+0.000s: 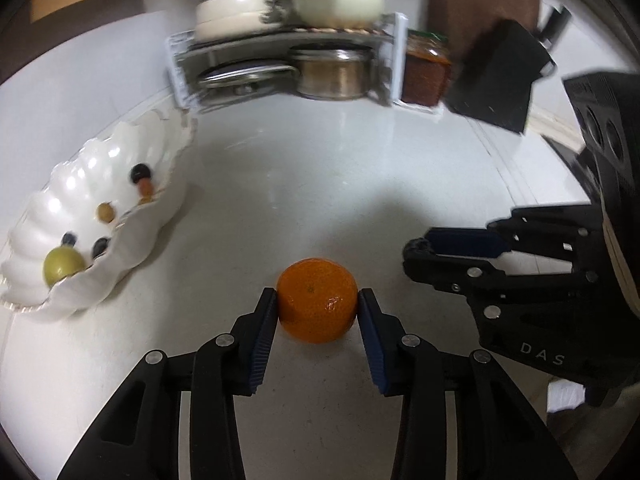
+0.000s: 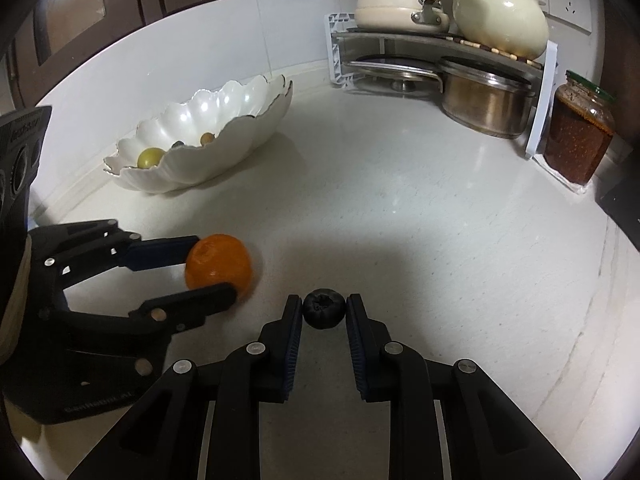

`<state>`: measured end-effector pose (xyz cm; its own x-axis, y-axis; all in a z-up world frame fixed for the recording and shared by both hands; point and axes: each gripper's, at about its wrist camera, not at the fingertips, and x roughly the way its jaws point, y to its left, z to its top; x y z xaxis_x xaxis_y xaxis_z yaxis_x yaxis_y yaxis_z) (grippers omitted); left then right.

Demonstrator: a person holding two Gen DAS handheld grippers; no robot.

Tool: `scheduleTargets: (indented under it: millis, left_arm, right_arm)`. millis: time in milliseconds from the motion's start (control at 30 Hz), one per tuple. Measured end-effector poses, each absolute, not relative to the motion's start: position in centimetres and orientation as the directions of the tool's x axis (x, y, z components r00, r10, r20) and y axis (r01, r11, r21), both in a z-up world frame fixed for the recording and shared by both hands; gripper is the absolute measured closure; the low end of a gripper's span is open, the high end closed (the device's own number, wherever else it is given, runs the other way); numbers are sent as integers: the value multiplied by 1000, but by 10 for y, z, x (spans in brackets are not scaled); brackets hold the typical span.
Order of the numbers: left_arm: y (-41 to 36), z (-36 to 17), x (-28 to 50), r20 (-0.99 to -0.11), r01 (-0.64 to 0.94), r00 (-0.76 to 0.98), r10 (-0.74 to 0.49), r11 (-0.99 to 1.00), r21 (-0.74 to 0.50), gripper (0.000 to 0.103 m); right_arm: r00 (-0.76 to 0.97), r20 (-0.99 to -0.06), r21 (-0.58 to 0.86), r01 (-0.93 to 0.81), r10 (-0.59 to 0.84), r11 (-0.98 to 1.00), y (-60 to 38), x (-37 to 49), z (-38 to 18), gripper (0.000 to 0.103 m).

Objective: Organize fruits
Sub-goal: 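Carry the orange and blueberry with both tools over the white bowl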

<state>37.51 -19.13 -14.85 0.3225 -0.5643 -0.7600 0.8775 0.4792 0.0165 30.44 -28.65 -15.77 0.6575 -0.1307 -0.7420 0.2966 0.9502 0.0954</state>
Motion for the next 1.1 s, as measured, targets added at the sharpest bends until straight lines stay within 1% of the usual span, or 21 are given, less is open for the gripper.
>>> scheduleTargets:
  millis: [200,533,800,1100]
  left_arm:
    - [-179,-133,377,-730,818,364,-578,573,-46,63]
    - [-158,-106,377,-690,724,454,-563,685,-82,63]
    - [-144,-84,378,-649,660,532,-544,746,-84,63]
    - [-125,-60,388,-613,583,619,-492,810,-62,63]
  right_arm:
    - [681,-722,101,275,-119,956,-284,305,-145,79]
    - [737,-667,96,230,-109,969,-276,307,-114,79]
    - [772,-630,91,181,-84,979,-269,315,-92,79]
    - [813,-579,85,126,-54,988,-258,330,-68,79]
